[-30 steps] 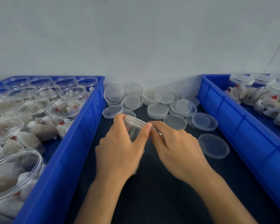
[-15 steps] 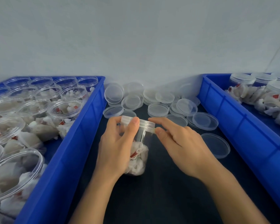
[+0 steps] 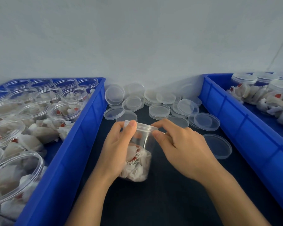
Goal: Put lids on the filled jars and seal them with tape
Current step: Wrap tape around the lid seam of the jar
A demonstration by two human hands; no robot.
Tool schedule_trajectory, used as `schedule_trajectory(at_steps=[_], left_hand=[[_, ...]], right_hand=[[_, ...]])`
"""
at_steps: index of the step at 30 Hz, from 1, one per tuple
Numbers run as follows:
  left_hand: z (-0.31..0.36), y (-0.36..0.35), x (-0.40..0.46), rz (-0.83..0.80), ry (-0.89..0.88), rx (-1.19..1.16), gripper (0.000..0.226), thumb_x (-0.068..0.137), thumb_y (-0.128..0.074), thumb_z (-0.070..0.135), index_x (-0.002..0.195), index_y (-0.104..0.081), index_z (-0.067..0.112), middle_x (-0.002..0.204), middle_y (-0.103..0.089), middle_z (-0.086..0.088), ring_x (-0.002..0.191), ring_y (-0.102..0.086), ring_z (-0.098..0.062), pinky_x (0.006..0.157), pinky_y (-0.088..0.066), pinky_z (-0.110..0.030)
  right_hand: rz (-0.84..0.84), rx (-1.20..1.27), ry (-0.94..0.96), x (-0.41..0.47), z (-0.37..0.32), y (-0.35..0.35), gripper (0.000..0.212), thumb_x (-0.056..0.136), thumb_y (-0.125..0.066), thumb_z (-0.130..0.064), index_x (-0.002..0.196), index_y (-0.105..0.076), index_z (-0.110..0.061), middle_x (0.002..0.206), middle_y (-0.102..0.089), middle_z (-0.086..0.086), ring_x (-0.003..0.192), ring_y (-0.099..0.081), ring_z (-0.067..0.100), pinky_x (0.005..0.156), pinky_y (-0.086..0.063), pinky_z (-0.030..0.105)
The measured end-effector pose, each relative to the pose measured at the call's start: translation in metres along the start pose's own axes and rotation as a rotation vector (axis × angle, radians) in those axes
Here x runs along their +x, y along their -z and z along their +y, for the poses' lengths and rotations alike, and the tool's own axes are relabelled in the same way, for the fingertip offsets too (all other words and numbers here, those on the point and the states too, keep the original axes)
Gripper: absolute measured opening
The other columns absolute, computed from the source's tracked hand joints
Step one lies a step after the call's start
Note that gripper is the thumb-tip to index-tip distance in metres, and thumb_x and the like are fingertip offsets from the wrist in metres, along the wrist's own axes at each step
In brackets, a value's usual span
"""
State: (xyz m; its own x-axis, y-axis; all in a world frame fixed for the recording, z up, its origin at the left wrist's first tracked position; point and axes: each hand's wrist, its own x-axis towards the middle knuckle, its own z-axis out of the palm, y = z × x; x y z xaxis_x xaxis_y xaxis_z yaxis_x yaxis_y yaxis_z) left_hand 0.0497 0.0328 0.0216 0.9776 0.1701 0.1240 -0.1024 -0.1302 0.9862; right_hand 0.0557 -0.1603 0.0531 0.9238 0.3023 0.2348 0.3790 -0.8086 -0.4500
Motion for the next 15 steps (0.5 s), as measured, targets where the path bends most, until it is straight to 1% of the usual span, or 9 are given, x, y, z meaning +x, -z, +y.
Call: schedule_trajectory(at_steps=[2, 4, 5, 7, 9, 11, 13, 15], left_hand=[[0.0, 0.0, -0.001, -0.017, 0.005, 0.052, 0.056, 0.089, -0.05, 0.074, 0.11, -0.068, 0.025, 0.1, -0.075, 0.013, 0.094, -0.073, -0.003, 0.087, -0.053, -0.033], [0.001, 0.0, -0.003, -0.006, -0.014, 0.161, 0.058, 0.084, -0.047, 0.084, 0.11, -0.065, 0.036, 0.101, -0.073, 0.017, 0.093, -0.071, -0.001, 0.088, -0.057, -0.039], [0.001, 0.001, -0.003, 0.022, -0.033, 0.249, 0.062, 0.079, -0.046, 0.089, 0.115, -0.063, 0.041, 0.102, -0.073, 0.019, 0.093, -0.07, 0.002, 0.087, -0.059, -0.04], [0.003, 0.002, -0.005, 0.096, -0.089, 0.432, 0.079, 0.071, -0.047, 0.096, 0.132, -0.053, 0.047, 0.106, -0.068, 0.026, 0.094, -0.067, 0.008, 0.083, -0.058, -0.032], [0.005, 0.0, -0.007, 0.118, -0.137, 0.51, 0.089, 0.068, -0.048, 0.1, 0.142, -0.044, 0.051, 0.107, -0.065, 0.028, 0.095, -0.066, 0.007, 0.082, -0.055, -0.028], [0.005, -0.004, -0.007, 0.099, -0.144, 0.454, 0.089, 0.069, -0.051, 0.098, 0.144, -0.04, 0.052, 0.103, -0.067, 0.027, 0.095, -0.067, 0.004, 0.083, -0.056, -0.03], [0.003, -0.004, -0.006, 0.085, -0.143, 0.302, 0.078, 0.073, -0.059, 0.088, 0.139, -0.035, 0.055, 0.105, -0.069, 0.029, 0.092, -0.071, 0.0, 0.083, -0.057, -0.035], [0.001, 0.0, -0.003, 0.056, -0.138, 0.187, 0.068, 0.076, -0.064, 0.08, 0.132, -0.033, 0.059, 0.106, -0.072, 0.024, 0.091, -0.074, -0.007, 0.085, -0.059, -0.04]], right_hand=[[0.015, -0.043, 0.006, -0.001, -0.002, -0.001, 0.045, 0.1, -0.019, -0.066, 0.129, -0.047, -0.049, 0.071, -0.061, -0.011, 0.076, -0.064, 0.016, 0.079, -0.055, 0.043], [0.038, -0.081, 0.011, -0.001, -0.003, -0.002, 0.046, 0.1, -0.016, -0.067, 0.129, -0.047, -0.049, 0.073, -0.064, -0.01, 0.076, -0.065, 0.019, 0.079, -0.054, 0.043], [0.051, -0.095, 0.013, -0.001, -0.003, -0.003, 0.047, 0.1, -0.015, -0.067, 0.128, -0.047, -0.048, 0.073, -0.064, -0.009, 0.076, -0.066, 0.02, 0.079, -0.054, 0.043], [0.084, -0.133, 0.023, -0.002, -0.004, -0.004, 0.047, 0.101, -0.015, -0.067, 0.128, -0.048, -0.047, 0.074, -0.065, -0.01, 0.075, -0.066, 0.021, 0.076, -0.054, 0.042], [0.141, -0.168, 0.047, -0.004, -0.008, -0.007, 0.043, 0.104, -0.019, -0.062, 0.127, -0.051, -0.045, 0.071, -0.062, -0.012, 0.07, -0.064, 0.021, 0.066, -0.051, 0.039], [0.177, -0.183, 0.065, -0.005, -0.012, -0.008, 0.038, 0.105, -0.024, -0.056, 0.126, -0.053, -0.044, 0.067, -0.057, -0.012, 0.066, -0.061, 0.022, 0.059, -0.045, 0.038], [0.121, -0.109, 0.059, -0.005, -0.013, -0.006, 0.038, 0.104, -0.024, -0.055, 0.132, -0.049, -0.046, 0.067, -0.057, -0.013, 0.068, -0.06, 0.018, 0.063, -0.047, 0.04], [0.06, -0.004, 0.057, -0.004, -0.009, -0.002, 0.037, 0.104, -0.03, -0.046, 0.137, -0.045, -0.048, 0.065, -0.055, -0.013, 0.068, -0.058, 0.015, 0.067, -0.048, 0.041]])
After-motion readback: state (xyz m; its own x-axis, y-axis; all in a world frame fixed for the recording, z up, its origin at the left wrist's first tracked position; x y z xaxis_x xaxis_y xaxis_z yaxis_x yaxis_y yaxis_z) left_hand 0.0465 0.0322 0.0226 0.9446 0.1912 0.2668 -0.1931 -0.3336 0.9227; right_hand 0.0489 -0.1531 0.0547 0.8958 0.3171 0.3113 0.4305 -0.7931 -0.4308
